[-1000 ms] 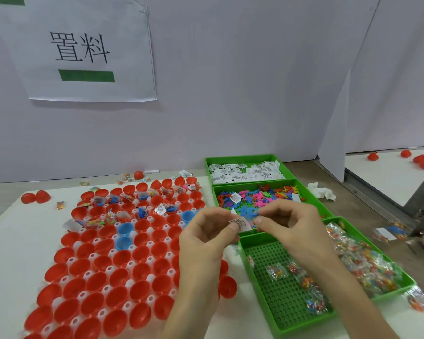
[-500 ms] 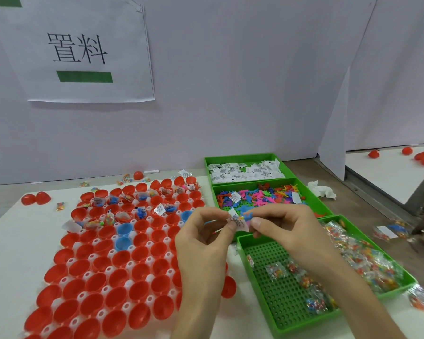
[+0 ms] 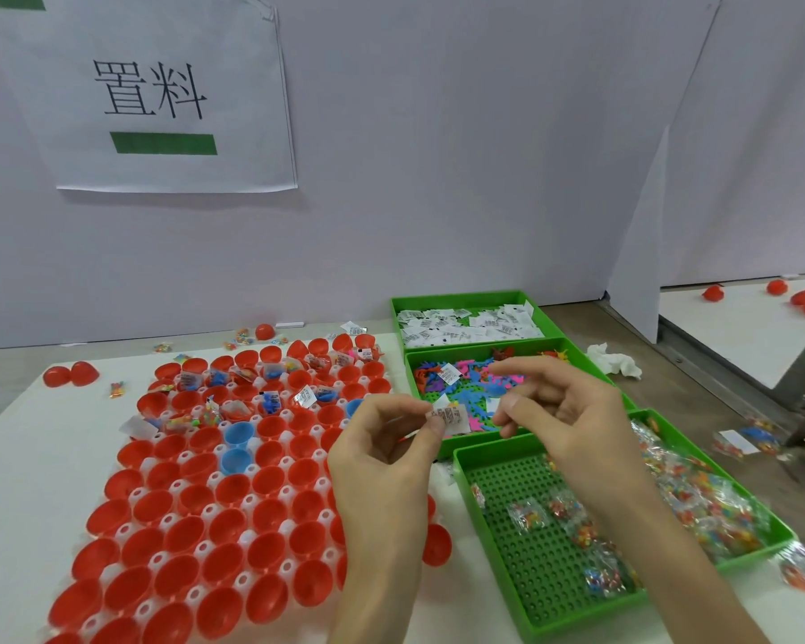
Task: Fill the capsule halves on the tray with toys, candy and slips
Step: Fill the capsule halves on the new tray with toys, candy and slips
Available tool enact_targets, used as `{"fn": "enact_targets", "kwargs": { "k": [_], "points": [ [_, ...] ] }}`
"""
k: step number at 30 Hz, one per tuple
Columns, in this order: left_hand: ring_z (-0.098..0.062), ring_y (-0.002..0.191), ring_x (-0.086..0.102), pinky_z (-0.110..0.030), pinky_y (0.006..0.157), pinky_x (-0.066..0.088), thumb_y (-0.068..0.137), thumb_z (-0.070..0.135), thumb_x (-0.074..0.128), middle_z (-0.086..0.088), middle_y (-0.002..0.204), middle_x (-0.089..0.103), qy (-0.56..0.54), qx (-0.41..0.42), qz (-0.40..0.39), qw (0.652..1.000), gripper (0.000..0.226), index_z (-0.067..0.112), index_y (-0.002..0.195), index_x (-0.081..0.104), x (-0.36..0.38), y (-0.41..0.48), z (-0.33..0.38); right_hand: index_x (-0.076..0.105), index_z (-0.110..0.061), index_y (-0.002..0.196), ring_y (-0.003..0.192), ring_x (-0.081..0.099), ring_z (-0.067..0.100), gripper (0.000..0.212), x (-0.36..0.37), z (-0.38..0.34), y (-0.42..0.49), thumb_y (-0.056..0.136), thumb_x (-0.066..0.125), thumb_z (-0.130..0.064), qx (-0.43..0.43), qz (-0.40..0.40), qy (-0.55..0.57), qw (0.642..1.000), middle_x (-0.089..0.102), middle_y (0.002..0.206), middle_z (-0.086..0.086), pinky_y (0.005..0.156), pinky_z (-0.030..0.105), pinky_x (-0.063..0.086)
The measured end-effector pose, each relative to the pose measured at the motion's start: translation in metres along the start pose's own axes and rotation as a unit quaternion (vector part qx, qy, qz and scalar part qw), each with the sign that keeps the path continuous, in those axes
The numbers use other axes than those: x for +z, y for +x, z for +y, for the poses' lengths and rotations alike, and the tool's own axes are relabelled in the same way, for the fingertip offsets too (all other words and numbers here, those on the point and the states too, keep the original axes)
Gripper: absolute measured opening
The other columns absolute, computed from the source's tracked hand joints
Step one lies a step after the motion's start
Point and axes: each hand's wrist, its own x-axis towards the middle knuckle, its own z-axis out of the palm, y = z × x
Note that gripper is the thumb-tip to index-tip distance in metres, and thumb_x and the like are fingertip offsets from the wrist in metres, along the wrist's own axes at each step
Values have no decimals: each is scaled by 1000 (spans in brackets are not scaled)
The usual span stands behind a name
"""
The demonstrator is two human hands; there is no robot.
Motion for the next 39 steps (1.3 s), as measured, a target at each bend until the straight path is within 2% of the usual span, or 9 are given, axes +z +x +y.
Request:
{"fn": "enact_targets", "kwargs": {
  "k": [2,7,13,18,22,26,30,35,39],
  "points": [
    [-13,77,71,-16,63,53,78,-8,73,-2,82,74,-11,-5,6,1000,25,16,76,70,0,0,1,75,-20,94,65,67,18,31,-3,-3,-2,88,66,8,-19,-27,25,999,71,71,12,65,21,54],
    [-13,74,70,-17,63,54,78,-6,73,-4,79,74,-27,-15,-10,999,22,16,76,73,-2,0,4,77,-22,90,65,70,20,13,6,-7,-6,81,74,-14,-18,-115,51,992,72,72,11,64,24,56],
    [-22,80,70,-24,67,56,70,-7,77,-10,85,74,-120,-102,-61,986,27,19,73,72,-4,3,3,71,-29,103,70,73,27,24,10,2,-6,80,75,-21,-23,-86,5,996,74,75,10,69,36,61],
    [-19,76,69,-23,68,57,60,-1,73,-8,81,69,-226,-183,-108,951,25,20,73,73,-7,5,1,74,-31,108,68,71,24,28,7,4,-4,80,75,-23,-22,-105,-4,994,73,76,9,68,28,58],
    [-21,77,67,-26,71,58,61,-4,72,-11,82,66,-239,-210,-134,939,26,16,77,73,-11,9,0,77,-23,102,68,71,19,23,5,4,-4,79,75,-24,-15,-107,-13,994,74,76,6,65,23,56],
    [-21,81,67,-25,73,57,68,-1,76,-10,84,68,-213,-183,-149,948,21,15,82,73,-12,9,1,75,-25,94,68,71,20,17,4,5,-4,78,75,-25,-15,-101,-17,995,74,78,8,62,23,55],
    [-22,86,68,-26,78,56,78,15,75,-8,89,71,-140,-112,-140,974,10,13,87,71,-9,5,0,72,-32,94,67,69,17,16,2,7,-2,78,75,-30,-24,-70,-68,995,73,76,2,64,27,56],
    [-20,80,71,-21,69,55,76,-3,75,-8,82,74,-49,-33,-85,995,23,20,77,71,-7,4,-1,73,-33,89,86,68,16,12,4,8,-2,79,77,-31,-90,-63,-121,987,68,96,-7,72,23,56],
    [-17,76,71,-21,68,55,75,-8,74,-8,78,74,-56,-12,-69,996,30,22,72,71,-5,3,-2,75,-30,96,89,73,19,18,7,9,-4,80,78,-24,-44,-92,-21,995,74,96,1,76,26,59]
  ]
}}
